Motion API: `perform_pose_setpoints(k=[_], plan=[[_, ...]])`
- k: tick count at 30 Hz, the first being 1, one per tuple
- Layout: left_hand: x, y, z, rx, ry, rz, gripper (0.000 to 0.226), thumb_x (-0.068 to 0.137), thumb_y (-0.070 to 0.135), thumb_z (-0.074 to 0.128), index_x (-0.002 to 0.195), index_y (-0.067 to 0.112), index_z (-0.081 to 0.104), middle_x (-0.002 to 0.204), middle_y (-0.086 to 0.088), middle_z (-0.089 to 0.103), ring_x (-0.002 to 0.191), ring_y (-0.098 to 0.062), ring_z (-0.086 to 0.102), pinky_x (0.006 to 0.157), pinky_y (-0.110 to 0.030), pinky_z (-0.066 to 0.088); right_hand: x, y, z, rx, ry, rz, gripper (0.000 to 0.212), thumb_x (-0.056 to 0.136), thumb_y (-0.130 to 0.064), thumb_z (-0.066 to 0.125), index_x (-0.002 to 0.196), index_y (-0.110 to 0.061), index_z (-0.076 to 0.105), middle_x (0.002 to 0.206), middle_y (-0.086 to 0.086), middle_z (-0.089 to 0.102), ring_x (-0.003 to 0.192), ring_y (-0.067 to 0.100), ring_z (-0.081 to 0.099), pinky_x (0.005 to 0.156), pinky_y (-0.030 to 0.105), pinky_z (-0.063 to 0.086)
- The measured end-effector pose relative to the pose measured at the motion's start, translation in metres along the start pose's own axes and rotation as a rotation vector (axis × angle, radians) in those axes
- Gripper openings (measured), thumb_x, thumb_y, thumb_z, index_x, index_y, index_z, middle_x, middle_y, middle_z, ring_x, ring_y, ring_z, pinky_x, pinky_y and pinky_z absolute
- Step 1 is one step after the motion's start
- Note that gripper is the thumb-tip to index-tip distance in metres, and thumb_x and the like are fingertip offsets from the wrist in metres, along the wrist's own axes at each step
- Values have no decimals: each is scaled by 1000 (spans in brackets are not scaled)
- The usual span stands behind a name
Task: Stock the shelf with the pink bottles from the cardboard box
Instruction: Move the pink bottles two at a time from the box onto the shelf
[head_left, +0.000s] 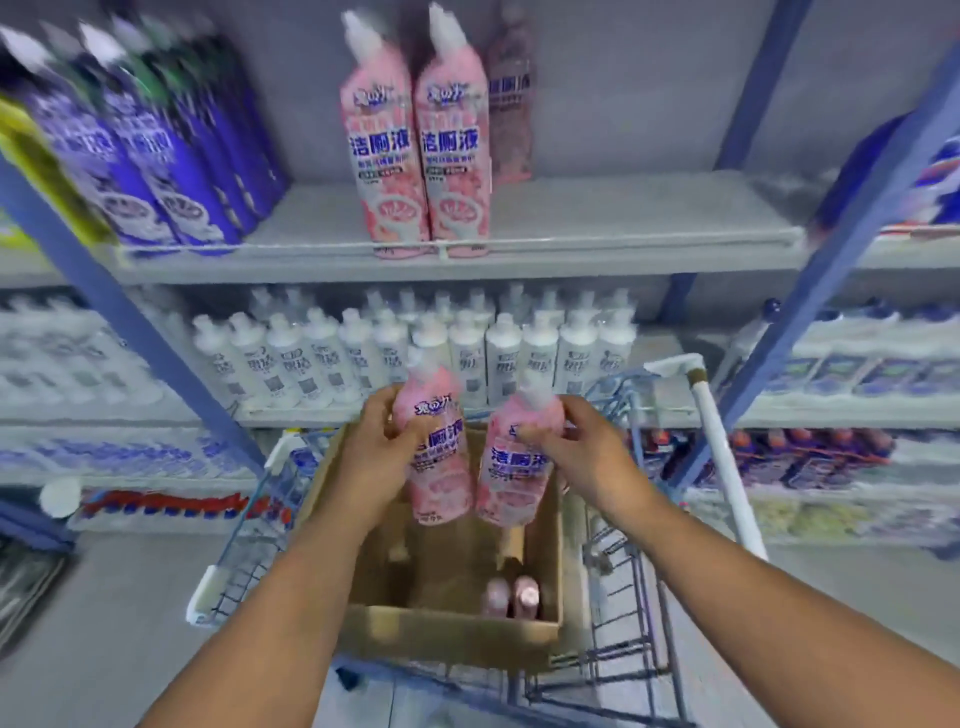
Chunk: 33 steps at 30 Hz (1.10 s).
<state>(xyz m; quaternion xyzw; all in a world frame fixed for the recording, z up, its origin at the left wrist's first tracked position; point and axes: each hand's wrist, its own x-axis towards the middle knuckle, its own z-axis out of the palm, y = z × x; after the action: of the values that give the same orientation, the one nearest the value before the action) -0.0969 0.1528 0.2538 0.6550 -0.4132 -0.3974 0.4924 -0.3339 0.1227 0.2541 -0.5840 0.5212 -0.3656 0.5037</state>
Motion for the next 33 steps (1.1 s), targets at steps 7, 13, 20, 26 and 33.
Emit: perform_pose_setpoints(k=[7, 13, 20, 26, 33], plan=[[-32, 129, 46, -139, 44, 289, 39, 96, 13, 62, 130, 30, 56, 116, 9, 69, 92, 3, 68, 69, -14, 54, -4, -98, -83, -66, 148, -224, 29, 83, -43, 75, 104, -27, 63, 101, -8, 70, 92, 11, 68, 84, 41, 57], [-7, 218, 72, -182, -10, 382, 44, 99, 17, 60, 139, 35, 50, 124, 8, 68, 102, -4, 70, 79, -24, 58, 35, -171, -122, 8, 191, -285, 28, 86, -37, 74, 107, -20, 67, 104, 1, 73, 91, 15, 71, 77, 30, 58], [72, 273, 101, -201, -112, 417, 41, 100, 22, 56, 135, 42, 48, 123, 9, 68, 107, -12, 69, 93, -44, 57, 107, -219, -149, 95, 302, -339, 27, 91, -30, 70, 111, -14, 64, 101, 2, 73, 76, 4, 69, 58, 16, 52], [145, 283, 130, -203, -96, 400, 42, 100, 19, 57, 137, 38, 49, 122, 6, 67, 107, -16, 68, 94, -47, 56, 168, -232, -155, 111, 317, -333, 26, 94, -24, 68, 117, -13, 62, 94, -4, 70, 62, -7, 66, 51, 12, 50], [203, 272, 149, -225, -69, 311, 41, 99, 20, 58, 135, 39, 52, 118, 4, 70, 99, -18, 72, 87, -48, 60, 224, -230, -166, 82, 303, -325, 28, 94, -25, 67, 120, -14, 60, 93, -7, 69, 67, -5, 68, 53, 13, 52]])
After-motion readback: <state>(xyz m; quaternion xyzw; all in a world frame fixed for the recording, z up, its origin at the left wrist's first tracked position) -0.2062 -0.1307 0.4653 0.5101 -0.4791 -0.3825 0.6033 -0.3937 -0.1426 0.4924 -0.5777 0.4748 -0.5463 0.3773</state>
